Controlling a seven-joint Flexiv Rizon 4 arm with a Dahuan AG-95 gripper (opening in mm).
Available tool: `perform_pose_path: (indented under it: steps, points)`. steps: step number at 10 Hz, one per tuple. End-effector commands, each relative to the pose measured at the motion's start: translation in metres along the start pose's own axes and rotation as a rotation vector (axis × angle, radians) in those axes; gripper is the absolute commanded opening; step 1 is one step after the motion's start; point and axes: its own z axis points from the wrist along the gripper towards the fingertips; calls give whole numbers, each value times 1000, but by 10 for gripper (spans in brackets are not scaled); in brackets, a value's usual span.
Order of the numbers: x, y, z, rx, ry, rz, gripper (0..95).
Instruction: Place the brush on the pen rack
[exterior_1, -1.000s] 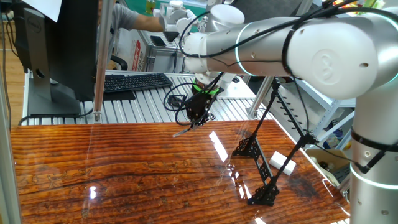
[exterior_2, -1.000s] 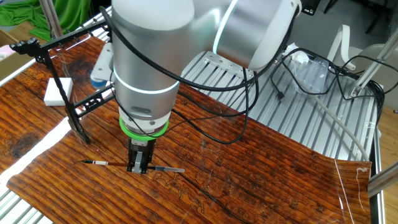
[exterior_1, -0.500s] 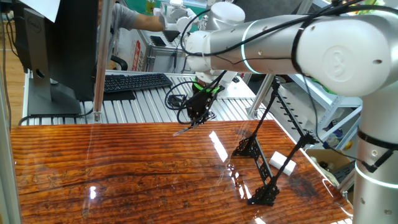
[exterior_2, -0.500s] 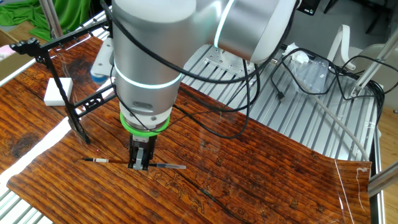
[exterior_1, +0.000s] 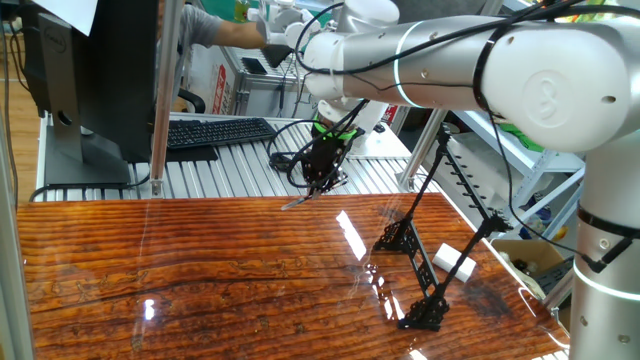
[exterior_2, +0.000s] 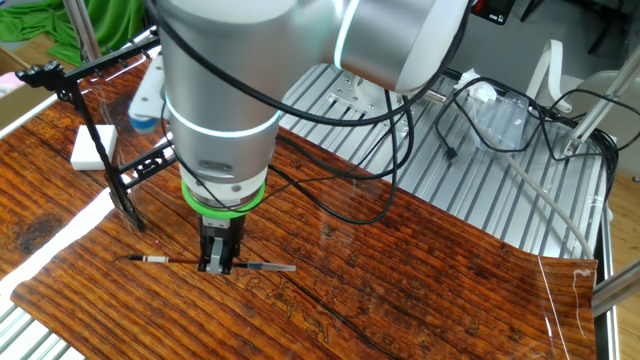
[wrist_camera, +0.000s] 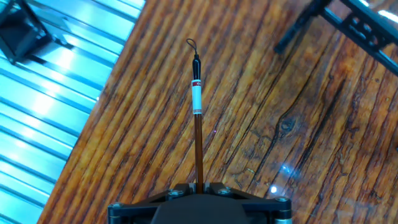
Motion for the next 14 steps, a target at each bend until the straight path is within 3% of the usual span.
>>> perform_pose_path:
  steps: [1, 6, 14]
  points:
    - [0, -1, 0, -7, 7, 0, 0]
    - [0, -1, 0, -9, 31, 7, 0]
    - [0, -1, 0, 19, 17, 95, 0]
